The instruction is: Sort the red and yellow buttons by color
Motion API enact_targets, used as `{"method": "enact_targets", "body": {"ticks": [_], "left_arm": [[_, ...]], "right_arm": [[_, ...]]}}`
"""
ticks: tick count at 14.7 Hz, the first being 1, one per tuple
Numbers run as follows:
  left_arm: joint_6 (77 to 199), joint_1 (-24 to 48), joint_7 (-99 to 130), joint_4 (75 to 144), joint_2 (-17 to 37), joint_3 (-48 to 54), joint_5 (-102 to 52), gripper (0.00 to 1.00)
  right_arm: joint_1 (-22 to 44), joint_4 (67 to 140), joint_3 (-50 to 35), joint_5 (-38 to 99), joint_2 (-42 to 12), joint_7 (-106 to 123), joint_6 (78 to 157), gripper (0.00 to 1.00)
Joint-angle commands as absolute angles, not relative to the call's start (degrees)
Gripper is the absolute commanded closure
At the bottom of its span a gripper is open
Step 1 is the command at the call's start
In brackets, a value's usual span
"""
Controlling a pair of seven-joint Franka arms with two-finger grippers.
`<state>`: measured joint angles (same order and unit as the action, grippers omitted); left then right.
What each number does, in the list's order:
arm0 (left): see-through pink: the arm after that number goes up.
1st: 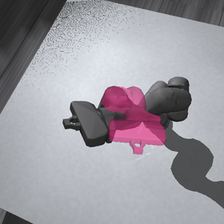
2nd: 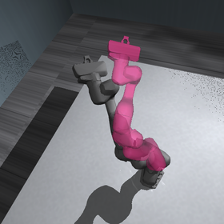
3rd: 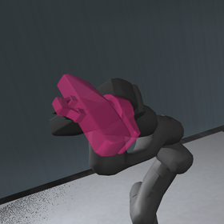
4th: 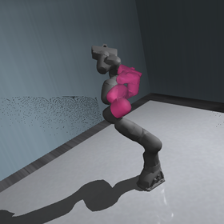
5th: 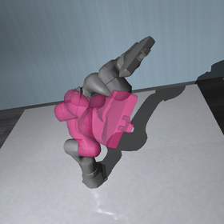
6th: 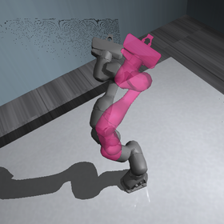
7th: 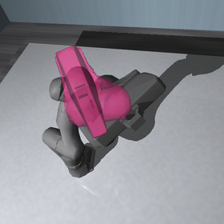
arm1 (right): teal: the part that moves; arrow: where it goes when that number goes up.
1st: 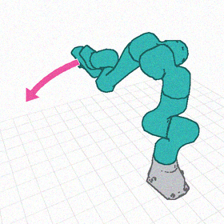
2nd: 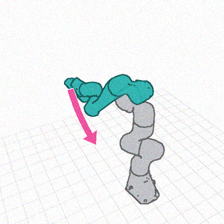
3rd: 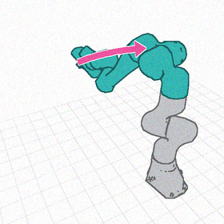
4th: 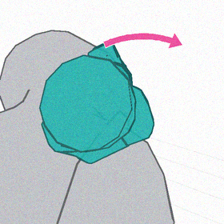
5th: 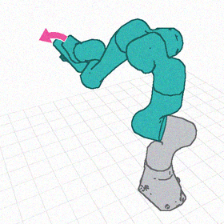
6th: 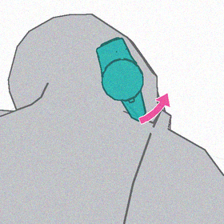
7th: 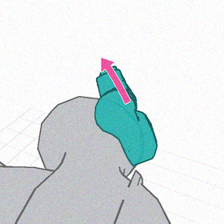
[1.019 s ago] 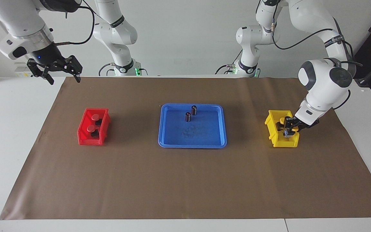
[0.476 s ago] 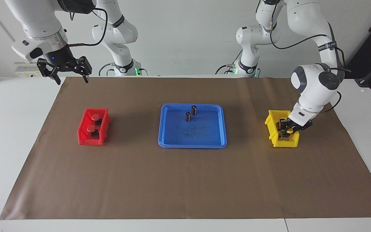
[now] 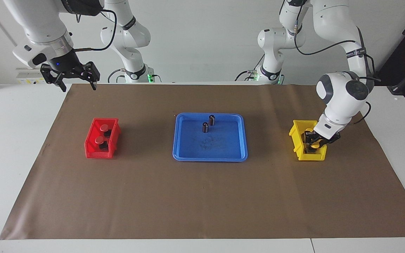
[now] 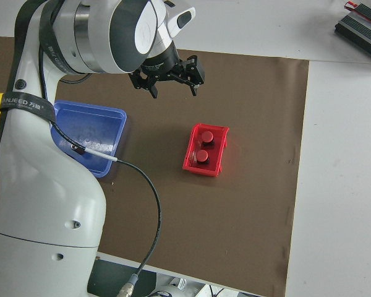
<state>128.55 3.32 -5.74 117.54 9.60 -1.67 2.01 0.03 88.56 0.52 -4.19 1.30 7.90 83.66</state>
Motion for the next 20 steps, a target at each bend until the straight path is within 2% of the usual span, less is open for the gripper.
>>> {"method": "enact_targets", "body": {"ticks": [1, 3, 4, 5, 9, 11, 17, 20], "left_arm": [[127.1, 2.7, -6.2, 116.5, 8.8, -1.3, 3.4, 0.41], [121.3, 2.6, -6.2, 111.9, 8.9, -1.3, 3.4, 0.37], [118.6, 2.6, -6.3, 109.6, 8.9, -1.3, 3.4, 0.23], [115.4, 2.8, -6.3, 107.0, 8.8, -1.3, 3.4, 0.01], [102.4, 3.5, -6.3, 96.3, 8.1, -0.9, 2.4, 0.00], [96.3, 3.6, -5.2, 92.0, 6.1, -1.1, -3.7, 0.00], [84.4, 3.6, -3.2, 83.3, 4.5, -0.9, -4.5, 0.00], [82.5, 3.6, -3.3, 83.1, 4.3, -1.3, -4.5, 0.00]], "right_arm": [[0.0, 88.8, 0.5, -4.8, 1.4, 8.1, 83.0, 0.00], [0.1, 88.8, 0.5, -4.8, 1.4, 7.9, 83.1, 0.00], [0.1, 88.8, 0.5, -4.8, 1.4, 7.8, 83.1, 0.00], [0.3, 88.8, 0.5, -4.8, 1.4, 7.6, 83.1, 0.00], [0.1, 88.8, 0.6, -1.7, 1.3, 7.7, 83.3, 0.00], [0.0, 88.8, 0.6, -1.6, 1.3, 7.8, 83.5, 0.00], [-0.1, 88.8, 0.6, -1.1, 1.3, 7.7, 83.5, 0.00], [-0.3, 88.8, 0.6, -0.9, 1.3, 7.7, 83.6, 0.00]]}}
